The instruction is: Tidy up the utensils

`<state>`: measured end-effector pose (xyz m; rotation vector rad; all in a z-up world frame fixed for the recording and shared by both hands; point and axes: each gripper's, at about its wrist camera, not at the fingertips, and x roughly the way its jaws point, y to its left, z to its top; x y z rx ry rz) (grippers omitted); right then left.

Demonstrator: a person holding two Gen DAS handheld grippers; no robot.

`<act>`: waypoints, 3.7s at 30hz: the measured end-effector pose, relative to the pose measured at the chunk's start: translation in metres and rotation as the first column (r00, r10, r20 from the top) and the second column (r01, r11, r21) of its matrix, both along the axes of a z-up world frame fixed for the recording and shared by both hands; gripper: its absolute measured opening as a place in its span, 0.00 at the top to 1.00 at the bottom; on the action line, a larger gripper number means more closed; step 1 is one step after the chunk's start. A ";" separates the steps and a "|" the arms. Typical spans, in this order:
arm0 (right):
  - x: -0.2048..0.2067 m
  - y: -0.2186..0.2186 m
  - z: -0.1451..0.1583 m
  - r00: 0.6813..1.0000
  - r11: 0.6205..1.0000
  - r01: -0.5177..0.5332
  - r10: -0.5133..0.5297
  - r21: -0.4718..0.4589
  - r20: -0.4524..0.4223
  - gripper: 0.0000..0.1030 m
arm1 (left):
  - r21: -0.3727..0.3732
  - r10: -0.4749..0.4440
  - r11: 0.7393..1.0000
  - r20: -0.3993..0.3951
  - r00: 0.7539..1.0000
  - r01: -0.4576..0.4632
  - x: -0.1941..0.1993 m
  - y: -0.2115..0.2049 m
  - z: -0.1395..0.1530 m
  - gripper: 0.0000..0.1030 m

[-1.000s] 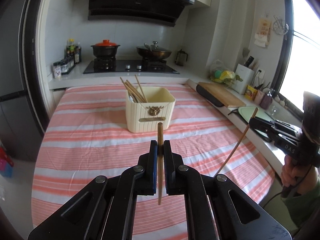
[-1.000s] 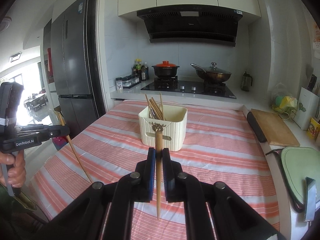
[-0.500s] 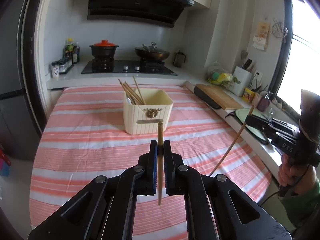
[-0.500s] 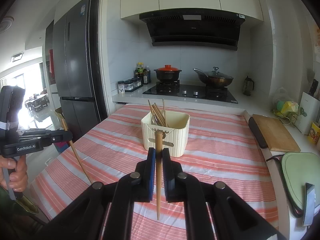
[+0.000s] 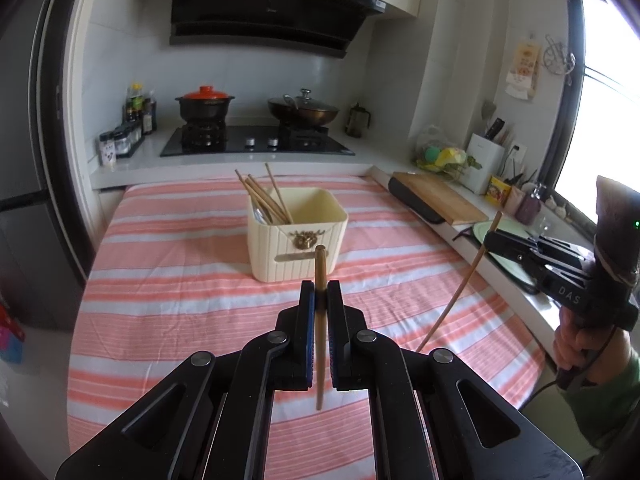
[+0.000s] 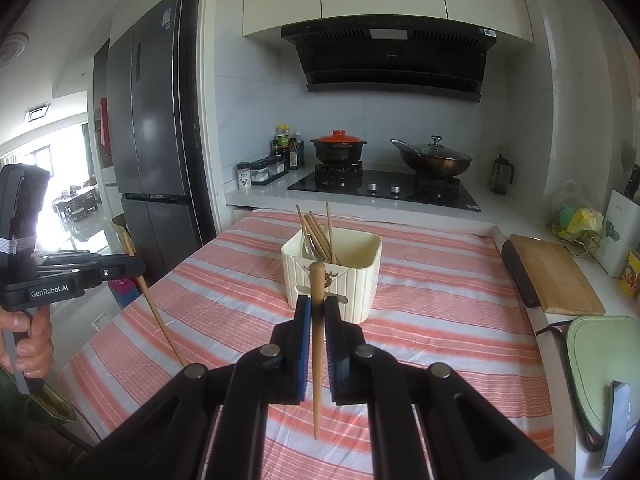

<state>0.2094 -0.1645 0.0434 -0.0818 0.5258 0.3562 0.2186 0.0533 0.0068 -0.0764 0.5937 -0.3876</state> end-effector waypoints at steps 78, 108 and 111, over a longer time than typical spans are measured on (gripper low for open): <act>-0.044 0.000 0.006 0.970 0.975 0.221 -0.221 0.014 0.098 0.14 | 0.218 0.413 0.866 0.196 0.889 -0.450 -0.056 -0.039 -0.006 0.00; -0.083 0.028 0.026 0.977 0.982 0.186 -0.181 -0.033 0.116 0.13 | 0.164 0.408 0.885 0.178 0.895 -0.436 -0.083 -0.030 0.017 0.00; -0.084 0.031 0.027 0.977 0.983 0.180 -0.175 -0.034 0.118 0.13 | 0.163 0.411 0.884 0.174 0.895 -0.438 -0.081 -0.029 0.017 0.00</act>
